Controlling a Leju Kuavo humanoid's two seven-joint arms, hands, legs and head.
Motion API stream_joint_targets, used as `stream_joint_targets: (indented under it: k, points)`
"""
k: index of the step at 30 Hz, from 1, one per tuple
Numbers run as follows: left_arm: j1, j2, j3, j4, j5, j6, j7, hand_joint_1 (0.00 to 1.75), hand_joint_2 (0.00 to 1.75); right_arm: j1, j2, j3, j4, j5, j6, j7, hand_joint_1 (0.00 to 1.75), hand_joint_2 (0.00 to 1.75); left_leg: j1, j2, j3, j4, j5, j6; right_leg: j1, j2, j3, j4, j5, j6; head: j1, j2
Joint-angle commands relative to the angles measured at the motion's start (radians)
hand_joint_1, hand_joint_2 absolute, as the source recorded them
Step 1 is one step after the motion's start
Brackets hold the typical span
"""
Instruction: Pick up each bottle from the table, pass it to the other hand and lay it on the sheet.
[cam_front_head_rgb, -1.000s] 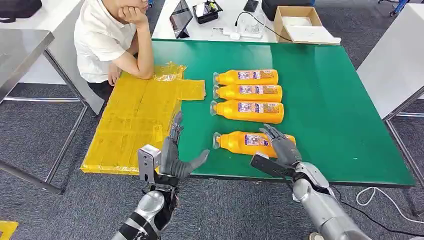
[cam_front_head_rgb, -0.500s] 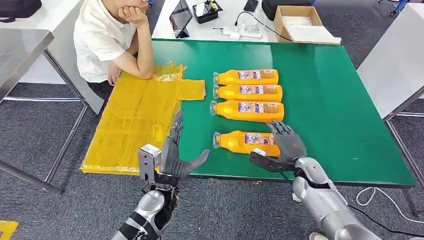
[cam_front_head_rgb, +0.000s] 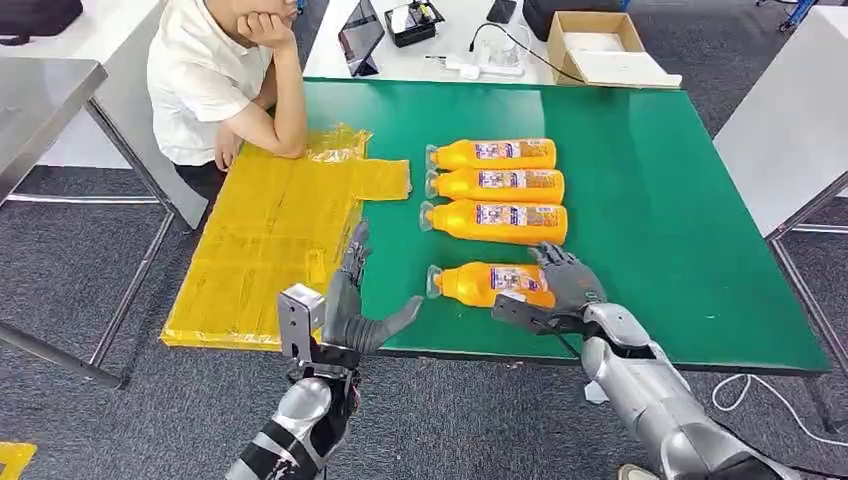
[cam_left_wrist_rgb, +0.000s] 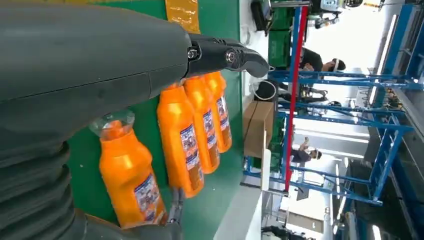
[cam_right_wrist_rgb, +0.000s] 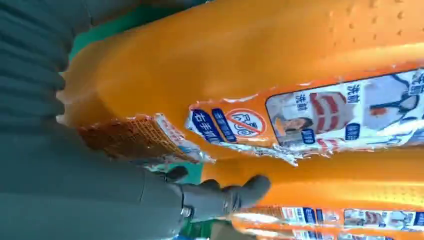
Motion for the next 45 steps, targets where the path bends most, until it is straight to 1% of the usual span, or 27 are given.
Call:
stream_joint_targets:
  k: [1,6,8,9,13,15,16,17,18,19,20,21,22,23,24,25,27,28,31,33,34,35,37,39,40,42,45]
  points:
    - [-0.061,0.021,-0.035,0.087,0.017,-0.01,-0.003,0.0,1.75,-0.052,0.007,0.013,0.176,-0.066,0.1,-0.019,1.75,1.75,0.002,-0.001,0.005,-0.001,-0.001,-0.002,0.002,-0.001,0.006,-0.002,-0.001,-0.003,0.0,0.0]
    - [-0.061,0.023,-0.032,0.091,0.024,-0.01,-0.009,0.0,1.75,-0.031,0.004,-0.001,0.186,-0.102,0.116,-0.013,1.75,1.75,0.001,-0.002,0.006,-0.001,0.0,-0.001,0.001,-0.002,0.006,-0.002,0.0,-0.002,0.0,0.0]
    - [-0.06,0.022,-0.028,0.09,0.027,-0.008,-0.01,0.0,1.75,-0.026,0.008,-0.008,0.183,-0.112,0.113,-0.015,1.75,1.75,0.001,-0.002,0.009,-0.001,0.0,-0.001,0.001,-0.002,0.009,-0.002,-0.001,-0.002,0.0,0.0]
    - [-0.054,0.015,-0.01,0.086,0.041,0.005,-0.011,0.0,1.75,-0.015,0.013,-0.044,0.171,-0.16,0.121,-0.051,1.75,1.75,0.002,-0.002,0.009,-0.001,0.0,-0.002,0.002,-0.002,0.01,-0.003,-0.001,-0.003,0.0,0.0]
    - [-0.054,0.015,-0.01,0.086,0.041,0.005,-0.011,0.0,1.75,-0.012,0.015,-0.044,0.172,-0.16,0.121,-0.051,1.75,1.75,0.002,-0.002,0.01,-0.002,0.0,-0.002,0.002,-0.002,0.011,-0.003,0.0,-0.003,0.0,0.0]
    - [-0.049,0.005,0.005,0.083,0.059,0.025,-0.017,0.0,1.75,0.014,0.02,-0.118,0.145,-0.263,0.163,-0.122,1.75,1.75,0.002,-0.001,0.011,-0.002,0.0,-0.002,0.002,-0.001,0.011,-0.004,0.0,-0.003,0.0,0.0]
    - [-0.04,-0.014,0.03,0.083,0.085,0.065,-0.024,0.0,1.75,0.037,0.023,-0.163,0.115,-0.33,0.181,-0.174,1.75,1.75,0.002,-0.002,0.01,-0.002,0.0,-0.002,0.002,-0.002,0.011,-0.003,-0.001,-0.002,0.0,0.0]
    - [-0.037,-0.019,0.033,0.083,0.096,0.081,-0.026,0.0,1.75,0.055,0.021,-0.169,0.087,-0.345,0.167,-0.185,1.75,1.75,0.002,-0.002,0.01,-0.001,0.0,-0.001,0.002,-0.002,0.011,-0.003,-0.001,-0.002,0.0,0.0]
    - [-0.024,-0.034,0.062,0.085,0.164,0.093,0.017,0.0,1.75,0.085,0.027,-0.181,0.023,-0.372,0.118,-0.209,1.75,1.75,0.003,-0.003,0.013,-0.003,0.0,-0.003,0.004,-0.003,0.014,-0.006,-0.001,-0.004,0.0,0.0]
    - [-0.02,-0.032,0.062,0.087,0.192,0.091,0.037,0.0,1.75,0.097,0.03,-0.181,-0.007,-0.382,0.111,-0.207,1.75,1.75,0.002,-0.002,0.012,-0.002,0.0,-0.001,0.003,-0.002,0.013,-0.004,-0.001,-0.002,0.001,0.0]
    - [-0.018,-0.036,0.092,0.125,0.319,0.063,0.151,0.0,1.75,0.127,0.046,-0.211,-0.08,-0.438,0.107,-0.215,1.75,1.75,0.003,-0.001,0.013,-0.003,-0.001,-0.002,0.003,-0.001,0.014,-0.005,0.0,-0.003,0.0,0.0]
    - [-0.04,-0.017,0.102,0.216,0.485,0.034,0.254,0.0,1.75,0.146,0.068,-0.225,-0.16,-0.493,0.105,-0.219,1.75,1.75,0.003,0.002,0.013,-0.002,-0.001,-0.002,0.003,0.002,0.013,-0.004,0.0,-0.003,0.0,0.0]
    - [-0.059,0.004,0.076,0.272,0.523,-0.022,0.221,0.0,1.75,0.148,0.077,-0.216,-0.209,-0.512,0.1,-0.212,1.75,1.75,0.003,0.004,0.014,-0.003,-0.002,-0.003,0.003,0.003,0.014,-0.005,0.0,-0.004,0.0,0.0]
    - [-0.073,0.013,0.061,0.309,0.549,-0.037,0.192,0.0,1.75,0.15,0.083,-0.21,-0.245,-0.538,0.1,-0.194,1.75,1.75,0.002,0.005,0.013,-0.003,-0.002,-0.002,0.002,0.004,0.012,-0.003,0.001,-0.003,0.0,0.0]
    - [-0.082,0.031,0.014,0.331,0.544,-0.077,0.191,0.0,1.75,0.151,0.094,-0.213,-0.277,-0.587,0.119,-0.195,1.75,1.75,0.001,0.004,0.013,-0.002,-0.001,-0.002,0.001,0.003,0.011,-0.003,0.001,-0.002,0.0,0.0]
    - [-0.083,0.038,-0.012,0.333,0.542,-0.108,0.19,0.0,1.75,0.151,0.095,-0.203,-0.297,-0.61,0.135,-0.189,1.75,1.75,0.001,0.007,0.013,-0.003,-0.001,-0.003,0.002,0.005,0.01,-0.003,0.001,-0.004,0.0,0.0]
    - [-0.076,0.049,-0.043,0.314,0.549,-0.161,0.208,0.0,1.75,0.132,0.091,-0.169,-0.29,-0.626,0.181,-0.18,1.75,1.75,0.002,0.006,0.008,-0.001,-0.002,-0.003,0.002,0.004,0.006,-0.001,0.0,-0.004,0.0,0.0]
    - [-0.074,0.051,-0.057,0.298,0.55,-0.171,0.209,0.0,1.75,0.131,0.089,-0.155,-0.289,-0.66,0.223,-0.216,1.75,1.75,0.001,0.005,0.006,-0.001,-0.001,-0.003,0.002,0.003,0.004,-0.001,0.0,-0.003,0.0,0.0]
    - [-0.078,0.053,-0.08,0.258,0.546,-0.191,0.211,0.0,1.75,0.141,0.097,-0.121,-0.291,-0.664,0.245,-0.239,1.75,1.75,0.001,0.004,0.006,-0.001,-0.001,-0.002,0.002,0.002,0.005,0.0,0.0,-0.002,-0.001,0.0]
    - [-0.075,0.06,-0.089,0.224,0.55,-0.212,0.216,0.0,1.75,0.143,0.108,-0.098,-0.292,-0.671,0.258,-0.25,1.75,1.75,0.002,0.005,0.009,-0.001,-0.003,-0.003,0.003,0.003,0.008,-0.001,-0.001,-0.003,0.0,0.0]
    - [-0.075,0.068,-0.101,0.196,0.539,-0.238,0.198,0.0,1.75,0.137,0.107,-0.06,-0.289,-0.678,0.318,-0.266,1.75,1.75,0.002,0.004,0.007,0.0,-0.002,-0.002,0.002,0.002,0.006,-0.001,-0.001,-0.003,0.0,0.0]
    - [-0.075,0.068,-0.101,0.196,0.539,-0.238,0.198,0.0,1.75,0.137,0.107,-0.06,-0.289,-0.678,0.318,-0.266,1.75,1.75,0.001,0.003,0.004,0.0,-0.001,-0.001,0.001,0.003,0.004,0.0,0.0,-0.002,0.0,0.0]
    - [-0.077,0.064,-0.106,0.176,0.532,-0.236,0.202,0.0,1.75,0.137,0.099,-0.035,-0.283,-0.673,0.325,-0.273,1.75,1.75,0.002,0.005,0.006,0.0,-0.003,-0.003,0.002,0.005,0.005,0.0,-0.001,-0.003,0.0,0.0]
    - [-0.085,0.059,-0.111,0.179,0.517,-0.228,0.2,0.0,1.75,0.135,0.074,0.025,-0.295,-0.647,0.36,-0.347,1.75,1.75,0.002,0.004,0.005,0.0,-0.002,-0.003,0.002,0.003,0.004,0.0,-0.001,-0.004,0.0,0.0]
    - [-0.09,0.048,-0.104,0.182,0.527,-0.233,0.201,0.0,1.75,0.137,0.07,0.052,-0.286,-0.65,0.402,-0.36,1.75,1.75,0.001,0.002,0.003,0.0,-0.001,-0.002,0.001,0.001,0.003,0.0,-0.001,-0.003,0.0,0.0]
    - [-0.096,0.035,-0.095,0.174,0.545,-0.236,0.201,0.0,1.75,0.142,0.082,0.1,-0.265,-0.633,0.392,-0.361,1.75,1.75,0.001,0.0,0.002,0.0,-0.001,-0.002,0.001,0.001,0.003,0.0,-0.001,-0.002,0.0,0.0]
    - [-0.096,0.036,-0.095,0.162,0.544,-0.234,0.203,0.0,1.75,0.139,0.092,0.12,-0.251,-0.625,0.38,-0.359,1.75,1.75,0.002,0.002,0.004,0.0,-0.002,-0.002,0.002,0.002,0.004,0.0,-0.001,-0.003,0.0,0.0]
